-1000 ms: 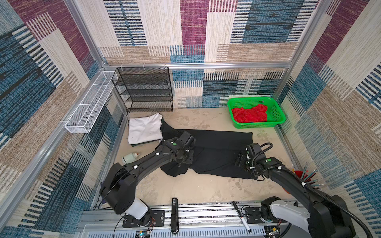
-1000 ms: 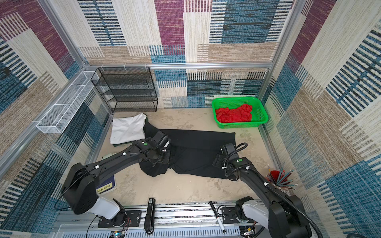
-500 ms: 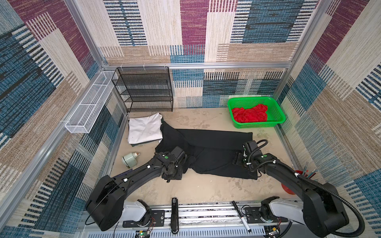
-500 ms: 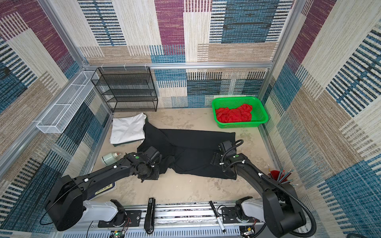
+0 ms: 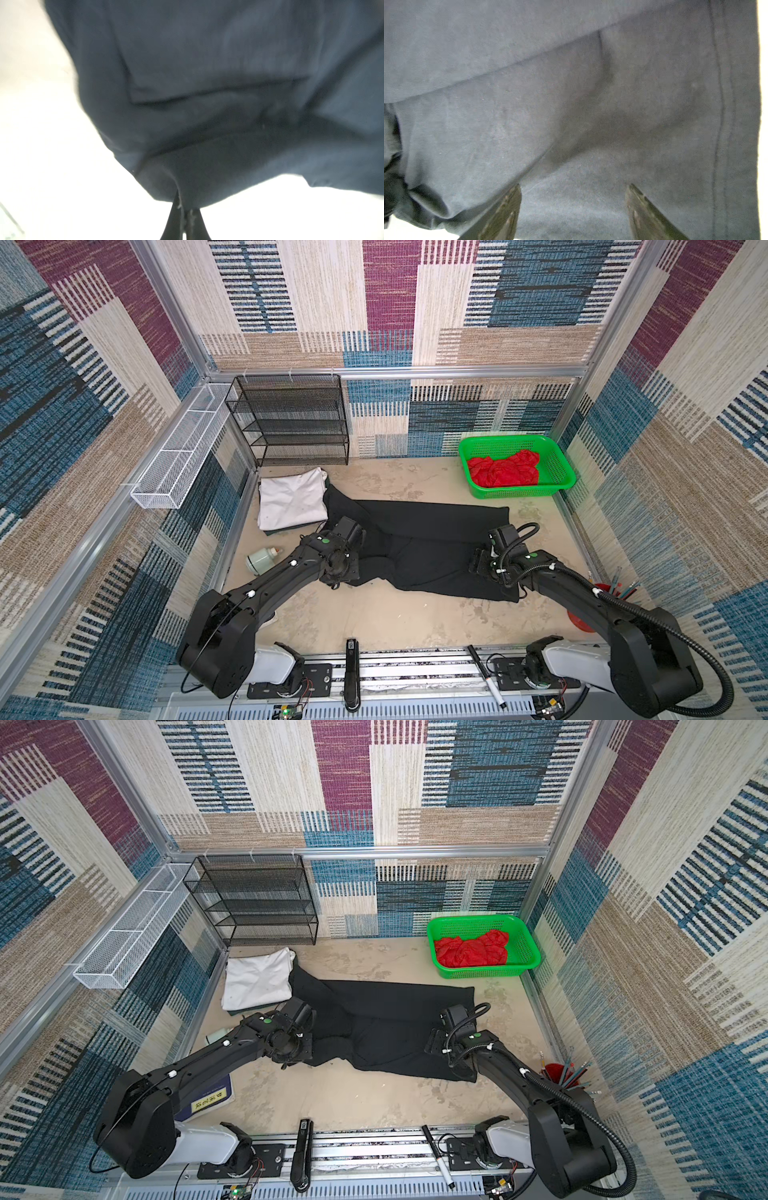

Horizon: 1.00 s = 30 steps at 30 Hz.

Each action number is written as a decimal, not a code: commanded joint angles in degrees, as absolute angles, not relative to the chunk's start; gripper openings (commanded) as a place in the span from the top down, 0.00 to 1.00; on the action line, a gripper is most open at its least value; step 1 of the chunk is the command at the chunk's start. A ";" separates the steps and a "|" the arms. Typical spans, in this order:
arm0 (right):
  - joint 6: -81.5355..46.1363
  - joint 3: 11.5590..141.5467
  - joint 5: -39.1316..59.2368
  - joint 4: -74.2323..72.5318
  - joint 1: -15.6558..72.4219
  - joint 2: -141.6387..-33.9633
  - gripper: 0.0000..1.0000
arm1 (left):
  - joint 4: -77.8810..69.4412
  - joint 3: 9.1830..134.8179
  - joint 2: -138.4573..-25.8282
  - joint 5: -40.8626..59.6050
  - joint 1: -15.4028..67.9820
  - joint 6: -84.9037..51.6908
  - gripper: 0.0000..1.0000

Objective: Fold and stack the t-shirts

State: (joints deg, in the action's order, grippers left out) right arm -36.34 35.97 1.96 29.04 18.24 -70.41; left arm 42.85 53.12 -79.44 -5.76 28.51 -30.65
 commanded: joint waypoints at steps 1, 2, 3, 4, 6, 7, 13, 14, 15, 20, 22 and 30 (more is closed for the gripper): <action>-35.67 36.43 2.30 26.47 18.28 -71.36 0.20 | 42.75 55.26 -81.21 -5.89 24.63 -26.19 1.00; -35.47 36.52 2.33 26.29 18.28 -71.68 0.20 | 41.73 56.03 -82.66 -5.05 23.36 -25.16 1.00; -35.32 36.65 2.38 26.22 18.28 -72.03 0.20 | 40.55 57.01 -84.65 -4.10 22.01 -24.11 0.95; -35.18 36.85 2.53 26.11 18.28 -72.32 0.20 | 39.88 58.51 -86.83 -3.09 20.96 -23.13 0.87; -34.97 36.99 2.79 25.93 18.28 -72.75 0.20 | 39.52 62.31 -91.80 -3.34 19.68 -21.53 0.75; -34.92 37.00 2.86 25.85 18.28 -72.84 0.20 | 39.81 64.26 -93.91 -5.23 19.51 -21.27 0.71; -34.95 36.31 3.21 25.45 18.28 -72.30 0.20 | 36.81 62.96 -90.84 -6.41 19.51 -22.38 0.55; -34.92 36.00 3.11 25.25 18.28 -72.08 0.20 | 36.67 60.73 -87.72 -5.40 19.58 -22.86 0.54; -34.92 35.79 3.11 25.14 18.28 -72.08 0.20 | 36.97 58.73 -84.61 -4.74 19.61 -23.50 0.54; -34.09 35.94 3.84 24.05 18.30 -73.60 0.20 | 38.24 47.99 -70.13 0.74 19.60 -28.80 0.58; -33.78 36.29 4.54 23.65 18.27 -74.34 0.20 | 38.55 45.47 -67.65 1.40 19.59 -30.17 0.57; -33.63 36.47 4.34 24.68 18.28 -73.38 0.20 | 34.65 42.33 -71.57 0.35 19.41 -33.03 0.60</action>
